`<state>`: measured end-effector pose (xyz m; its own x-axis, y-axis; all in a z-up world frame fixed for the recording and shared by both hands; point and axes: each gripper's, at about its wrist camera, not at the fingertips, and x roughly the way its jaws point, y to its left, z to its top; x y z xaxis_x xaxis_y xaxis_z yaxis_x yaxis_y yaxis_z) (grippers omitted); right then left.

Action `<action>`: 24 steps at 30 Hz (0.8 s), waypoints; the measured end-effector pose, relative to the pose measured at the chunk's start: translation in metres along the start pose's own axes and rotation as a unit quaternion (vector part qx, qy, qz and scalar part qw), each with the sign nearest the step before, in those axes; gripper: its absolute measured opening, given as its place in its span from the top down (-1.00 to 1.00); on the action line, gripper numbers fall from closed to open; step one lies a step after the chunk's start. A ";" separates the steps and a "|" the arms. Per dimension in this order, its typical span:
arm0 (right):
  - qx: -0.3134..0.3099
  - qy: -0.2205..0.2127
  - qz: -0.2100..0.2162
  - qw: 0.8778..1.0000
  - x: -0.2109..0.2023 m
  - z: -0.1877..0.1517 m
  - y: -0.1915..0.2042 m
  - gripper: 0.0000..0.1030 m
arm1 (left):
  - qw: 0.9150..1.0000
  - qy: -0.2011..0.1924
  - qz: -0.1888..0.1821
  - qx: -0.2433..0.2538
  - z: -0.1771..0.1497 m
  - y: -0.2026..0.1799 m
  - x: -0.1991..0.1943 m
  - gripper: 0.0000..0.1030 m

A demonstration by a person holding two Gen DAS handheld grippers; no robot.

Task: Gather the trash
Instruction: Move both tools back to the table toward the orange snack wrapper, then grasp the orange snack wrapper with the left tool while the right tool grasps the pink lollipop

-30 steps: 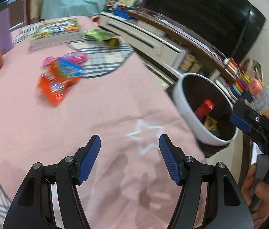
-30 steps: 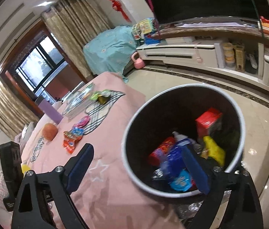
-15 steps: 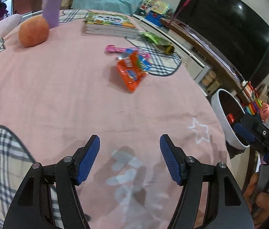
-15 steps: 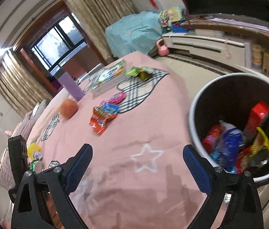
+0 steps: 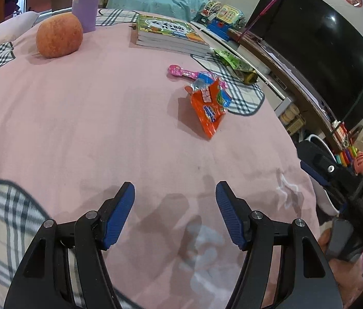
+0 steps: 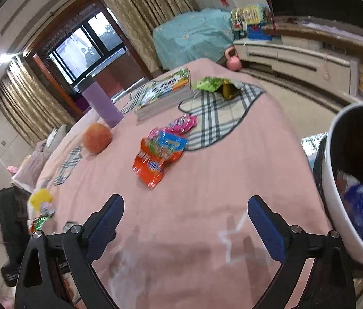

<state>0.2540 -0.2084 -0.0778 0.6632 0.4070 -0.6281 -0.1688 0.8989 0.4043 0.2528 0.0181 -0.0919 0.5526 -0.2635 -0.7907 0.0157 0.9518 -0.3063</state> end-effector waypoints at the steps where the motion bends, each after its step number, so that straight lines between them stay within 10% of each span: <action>1: -0.007 -0.005 -0.005 1.000 0.003 0.001 0.001 -0.90 | 1.000 0.000 -0.002 -0.001 0.003 0.000 0.002 -0.29; 12: -0.015 0.011 -0.032 0.999 0.027 -0.004 -0.012 -0.90 | 1.000 -0.001 -0.026 0.004 0.045 -0.008 0.035 -0.21; 18: 0.016 0.019 -0.020 0.999 0.028 -0.004 -0.025 -0.90 | 0.999 0.007 -0.047 0.026 0.064 -0.013 0.054 0.40; 20: 0.015 0.020 -0.021 0.999 0.029 -0.004 -0.024 -0.90 | 0.998 0.008 -0.054 0.033 0.066 -0.016 0.059 0.90; 24: 0.012 0.022 -0.023 0.999 0.029 -0.005 -0.023 -0.90 | 0.997 -0.014 -0.059 0.057 0.067 -0.021 0.051 0.99</action>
<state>0.2735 -0.2167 -0.1086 0.6368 0.3722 -0.6752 -0.1209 0.9131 0.3894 0.3361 -0.0045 -0.0905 0.5644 -0.3712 -0.7374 0.1761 0.9268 -0.3318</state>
